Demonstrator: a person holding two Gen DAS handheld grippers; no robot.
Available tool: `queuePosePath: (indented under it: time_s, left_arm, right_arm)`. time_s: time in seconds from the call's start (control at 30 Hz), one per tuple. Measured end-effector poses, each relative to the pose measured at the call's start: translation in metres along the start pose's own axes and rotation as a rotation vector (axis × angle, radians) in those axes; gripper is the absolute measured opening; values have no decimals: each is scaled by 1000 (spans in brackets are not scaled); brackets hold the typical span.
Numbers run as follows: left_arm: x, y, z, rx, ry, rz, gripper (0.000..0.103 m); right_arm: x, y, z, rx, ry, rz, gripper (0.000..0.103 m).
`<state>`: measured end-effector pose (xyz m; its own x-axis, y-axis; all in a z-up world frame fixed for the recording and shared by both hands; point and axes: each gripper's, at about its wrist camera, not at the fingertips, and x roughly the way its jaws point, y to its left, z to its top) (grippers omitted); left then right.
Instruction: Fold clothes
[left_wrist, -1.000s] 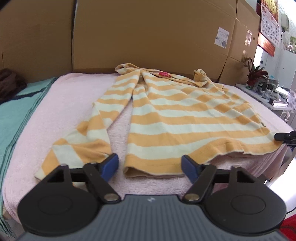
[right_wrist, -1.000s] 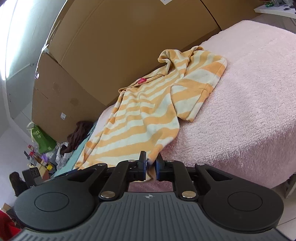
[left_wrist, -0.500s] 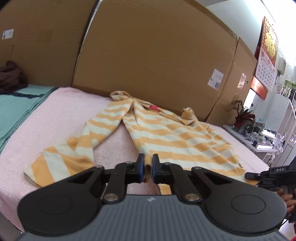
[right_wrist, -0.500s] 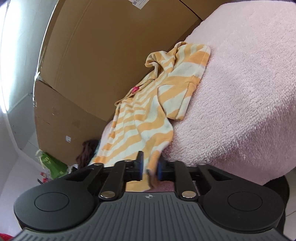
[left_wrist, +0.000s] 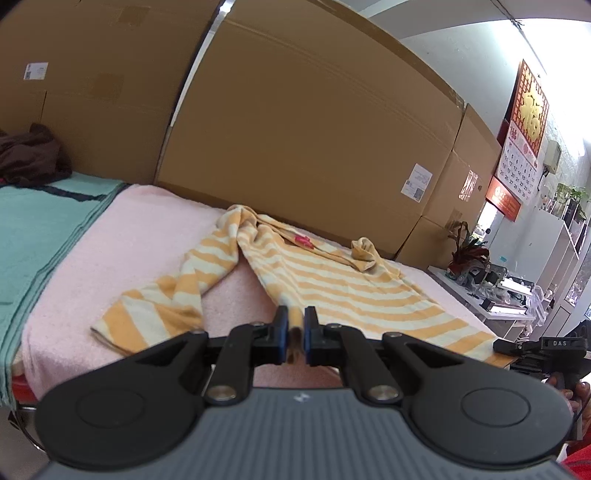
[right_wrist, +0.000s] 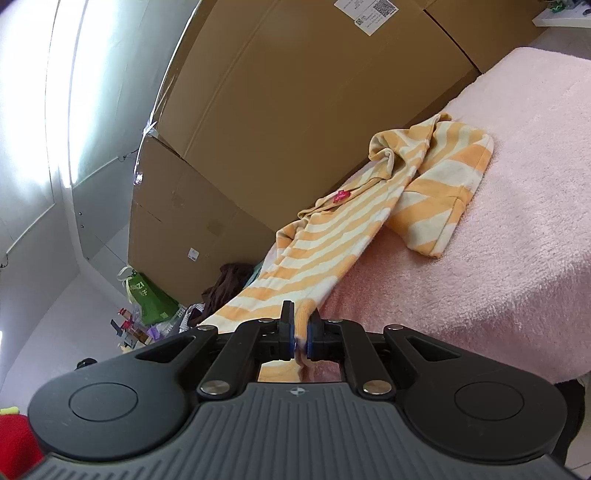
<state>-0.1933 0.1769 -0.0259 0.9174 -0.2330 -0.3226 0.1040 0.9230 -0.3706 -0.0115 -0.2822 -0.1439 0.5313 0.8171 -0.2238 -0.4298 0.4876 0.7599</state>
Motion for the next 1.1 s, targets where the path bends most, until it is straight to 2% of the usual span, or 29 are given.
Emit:
queuePosePath:
  time_s: [0.2,0.43,0.6,0.7,0.77,0.8,0.83,0.9,0.93,0.97,1.03,1.07,1.1]
  left_arm:
    - [-5,1,-12,-16,25,-7,2]
    - [-9,10,-21,-38,65,26,2]
    - [-2,13,-35,5,119,52,3]
    - [2,21,-45,30,171,88,3]
    - [0,27,-48,67,208,125,3]
    - [-5,28,-47,100,224,141,3]
    - [-11,28,-43,137,229,155,3]
    - [-24,23,-29,201,192,171,3]
    - [-23,19,-20,219,150,162,4]
    - [-23,15,-12,236,109,153,9]
    - [-17,5,5,265,32,115,11]
    - [-3,-3,9,276,12,80,23]
    - [15,-12,13,294,0,61,43]
  right_arm:
    - [-6,-6,-11,3,43,-26,7]
    - [-11,-12,-19,-3,69,-63,7]
    - [-8,-16,-26,-23,97,-115,7]
    - [-4,-23,-30,-35,119,-174,8]
    - [0,-32,-31,-18,166,-254,24]
    - [1,-36,-30,-8,202,-299,28]
    - [1,-41,-29,3,240,-344,28]
    - [-14,-34,-23,-75,226,-405,26]
    - [-24,-26,-16,-115,186,-388,26]
    - [-34,-17,-10,-150,143,-363,26]
    - [-36,-4,6,-197,43,-348,27]
    - [-37,2,14,-220,-8,-342,27]
    - [-27,5,19,-249,-29,-379,27]
